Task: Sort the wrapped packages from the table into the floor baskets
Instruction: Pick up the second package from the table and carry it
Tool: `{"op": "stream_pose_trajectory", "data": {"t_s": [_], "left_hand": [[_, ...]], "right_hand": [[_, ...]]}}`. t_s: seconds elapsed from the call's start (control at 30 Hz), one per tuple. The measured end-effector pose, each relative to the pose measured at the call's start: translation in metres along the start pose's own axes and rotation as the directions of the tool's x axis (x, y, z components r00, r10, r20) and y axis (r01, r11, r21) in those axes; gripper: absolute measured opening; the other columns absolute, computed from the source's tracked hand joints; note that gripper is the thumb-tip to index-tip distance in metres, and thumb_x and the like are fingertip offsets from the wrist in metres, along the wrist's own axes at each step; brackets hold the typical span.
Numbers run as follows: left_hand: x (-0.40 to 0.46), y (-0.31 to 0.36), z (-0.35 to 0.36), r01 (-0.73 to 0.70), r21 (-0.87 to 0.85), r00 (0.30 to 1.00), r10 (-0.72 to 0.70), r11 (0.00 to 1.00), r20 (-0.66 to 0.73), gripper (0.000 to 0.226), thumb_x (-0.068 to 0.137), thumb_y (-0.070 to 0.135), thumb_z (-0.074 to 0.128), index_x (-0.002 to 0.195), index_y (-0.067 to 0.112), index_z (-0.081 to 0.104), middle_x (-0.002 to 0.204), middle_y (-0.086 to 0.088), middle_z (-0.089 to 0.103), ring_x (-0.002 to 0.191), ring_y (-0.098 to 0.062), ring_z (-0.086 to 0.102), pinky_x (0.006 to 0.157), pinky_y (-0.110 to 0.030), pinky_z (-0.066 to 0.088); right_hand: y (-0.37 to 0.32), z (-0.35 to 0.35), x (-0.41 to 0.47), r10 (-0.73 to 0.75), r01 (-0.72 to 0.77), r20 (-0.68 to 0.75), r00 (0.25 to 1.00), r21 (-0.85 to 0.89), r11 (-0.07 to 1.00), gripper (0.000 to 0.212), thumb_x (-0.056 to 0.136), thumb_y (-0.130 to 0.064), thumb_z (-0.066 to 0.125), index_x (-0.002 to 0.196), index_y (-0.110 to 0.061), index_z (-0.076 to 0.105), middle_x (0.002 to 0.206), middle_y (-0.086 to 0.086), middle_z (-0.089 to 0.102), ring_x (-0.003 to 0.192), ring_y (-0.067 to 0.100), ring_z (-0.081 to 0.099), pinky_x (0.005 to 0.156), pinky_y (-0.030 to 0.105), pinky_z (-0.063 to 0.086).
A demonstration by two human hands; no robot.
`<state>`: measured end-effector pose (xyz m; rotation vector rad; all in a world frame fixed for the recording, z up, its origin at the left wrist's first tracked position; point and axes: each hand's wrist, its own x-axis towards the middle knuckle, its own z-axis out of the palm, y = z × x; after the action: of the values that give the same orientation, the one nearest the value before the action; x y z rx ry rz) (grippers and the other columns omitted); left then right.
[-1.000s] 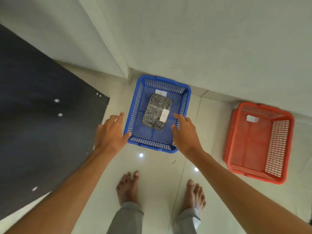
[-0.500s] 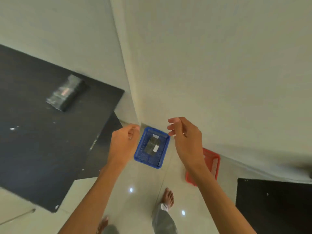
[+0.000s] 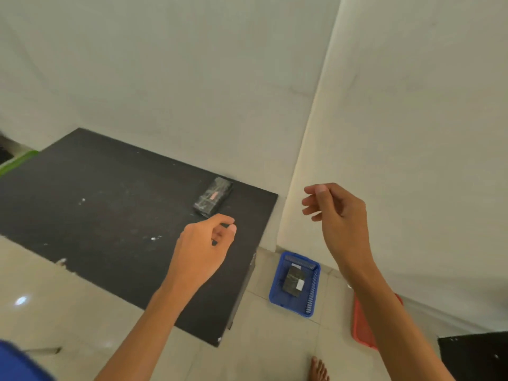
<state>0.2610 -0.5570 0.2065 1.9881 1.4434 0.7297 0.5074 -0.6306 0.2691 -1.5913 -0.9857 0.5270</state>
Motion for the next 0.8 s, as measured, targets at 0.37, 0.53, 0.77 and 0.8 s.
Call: {"op": "stream_pose_trajectory", "data": {"t_s": [0.37, 0.53, 0.77, 0.8], "left_hand": [[0.059, -0.070, -0.084, 0.004, -0.033, 0.997, -0.006, 0.999, -0.077, 0.020, 0.095, 0.044, 0.064, 0.111, 0.038, 0.074, 0.079, 0.026, 0.073, 0.087, 0.009, 0.070, 0.077, -0.024, 0.062], [0.107, -0.114, -0.089, 0.045, -0.059, 0.996, -0.049, 0.997, -0.072, 0.019, 0.096, 0.040, 0.065, 0.112, 0.038, 0.075, 0.081, 0.022, 0.075, 0.085, 0.005, 0.071, 0.080, -0.029, 0.063], [0.199, -0.178, -0.092, 0.022, -0.020, 0.999, -0.022, 1.000, 0.036, 0.050, 0.097, 0.041, 0.064, 0.146, 0.039, 0.052, 0.108, 0.019, 0.070, 0.099, -0.001, 0.068, 0.090, -0.036, 0.060], [0.216, -0.191, -0.089, 0.001, 0.012, 0.999, -0.002, 1.000, 0.050, 0.055, 0.098, 0.042, 0.063, 0.150, 0.039, 0.046, 0.117, 0.017, 0.068, 0.106, -0.003, 0.067, 0.092, -0.035, 0.058]], "right_hand": [[-0.052, 0.108, 0.033, -0.033, 0.033, 0.036, 0.999, 0.011, 0.999, 0.031, 0.113, -0.024, 0.052, 0.100, -0.024, 0.081, 0.088, -0.004, 0.082, 0.079, 0.015, 0.078, 0.069, 0.019, 0.060], [-0.033, 0.163, 0.070, 0.020, -0.020, 0.049, 0.999, -0.005, 1.000, 0.032, 0.113, -0.022, 0.052, 0.099, -0.023, 0.081, 0.086, -0.001, 0.082, 0.077, 0.017, 0.078, 0.069, 0.020, 0.060], [0.018, 0.258, 0.097, 0.284, -0.271, 0.069, 0.956, -0.153, 0.950, 0.025, 0.111, -0.026, 0.055, 0.107, -0.023, 0.080, 0.092, -0.004, 0.082, 0.083, 0.009, 0.076, 0.075, 0.021, 0.056], [0.029, 0.273, 0.101, 0.322, -0.305, 0.057, 0.945, -0.198, 0.932, 0.024, 0.110, -0.028, 0.056, 0.109, -0.025, 0.079, 0.095, -0.006, 0.082, 0.083, 0.006, 0.075, 0.073, 0.015, 0.054]]}}
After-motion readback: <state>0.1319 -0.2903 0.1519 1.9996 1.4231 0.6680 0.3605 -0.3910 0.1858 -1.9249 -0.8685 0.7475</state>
